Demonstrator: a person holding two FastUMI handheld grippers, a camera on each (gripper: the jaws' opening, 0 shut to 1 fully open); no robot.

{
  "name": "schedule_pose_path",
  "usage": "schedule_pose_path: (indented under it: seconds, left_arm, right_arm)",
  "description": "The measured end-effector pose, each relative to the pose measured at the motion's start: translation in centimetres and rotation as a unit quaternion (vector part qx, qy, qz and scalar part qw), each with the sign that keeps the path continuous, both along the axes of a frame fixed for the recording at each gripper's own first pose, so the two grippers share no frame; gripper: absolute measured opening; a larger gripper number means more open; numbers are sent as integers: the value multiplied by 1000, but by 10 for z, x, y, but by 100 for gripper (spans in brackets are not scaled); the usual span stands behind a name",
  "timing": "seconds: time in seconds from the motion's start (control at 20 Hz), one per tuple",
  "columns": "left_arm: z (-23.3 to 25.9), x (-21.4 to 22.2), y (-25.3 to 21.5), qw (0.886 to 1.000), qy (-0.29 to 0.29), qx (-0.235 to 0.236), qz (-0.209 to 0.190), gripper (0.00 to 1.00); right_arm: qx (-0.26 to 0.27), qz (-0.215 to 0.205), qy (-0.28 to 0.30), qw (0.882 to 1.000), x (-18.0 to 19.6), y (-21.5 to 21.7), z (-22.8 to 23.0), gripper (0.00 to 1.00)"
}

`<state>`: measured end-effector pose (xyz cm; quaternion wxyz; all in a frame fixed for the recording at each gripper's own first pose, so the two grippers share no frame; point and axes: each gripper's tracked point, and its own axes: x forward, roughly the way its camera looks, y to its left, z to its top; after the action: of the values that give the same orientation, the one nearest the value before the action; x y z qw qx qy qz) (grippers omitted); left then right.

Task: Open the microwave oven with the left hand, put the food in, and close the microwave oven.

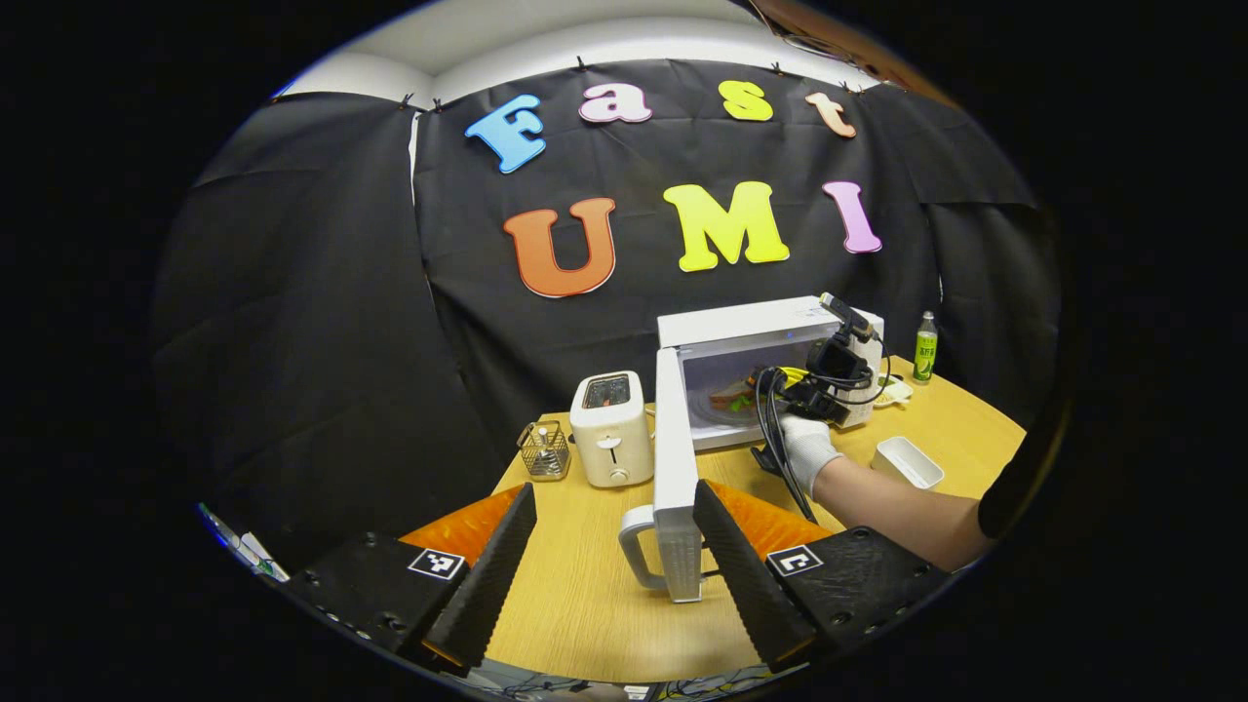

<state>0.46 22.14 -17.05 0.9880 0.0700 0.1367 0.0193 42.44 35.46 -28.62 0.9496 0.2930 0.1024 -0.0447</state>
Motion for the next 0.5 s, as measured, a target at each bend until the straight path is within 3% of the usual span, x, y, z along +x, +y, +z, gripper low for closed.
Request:
schedule_pose_path:
  seconds: [0.1, 0.15, 0.2, 0.25, 0.3, 0.35, 0.5]
  left_arm:
    - [1, 0, 2, 1000, -5, 3, -2, 97]
    - [1, 1, 1, 1000, -6, 4, -2, 97]
    - [1, 1, 2, 1000, -7, 4, -3, 97]
    - [2, 0, 2, 1000, -8, 4, -3, 97]
    - [6, -1, 2, 1000, -11, 4, -3, 97]
    - [8, -1, 3, 1000, -14, 2, -4, 97]
    - [15, -5, 2, 1000, -21, -3, -4, 97]
  right_arm:
    - [-38, 8, -8, 999, -6, -3, 7, 100]
    - [-49, 10, -15, 999, -9, -5, 12, 89]
    - [-60, 12, -17, 998, -14, -6, 17, 90]
    - [-74, 15, -20, 997, -20, -7, 23, 100]
    - [-88, 23, -24, 996, -26, -6, 29, 100]
    - [-98, 33, -25, 994, -33, -3, 35, 90]
    - [-133, 58, -33, 989, -63, -6, 59, 91]
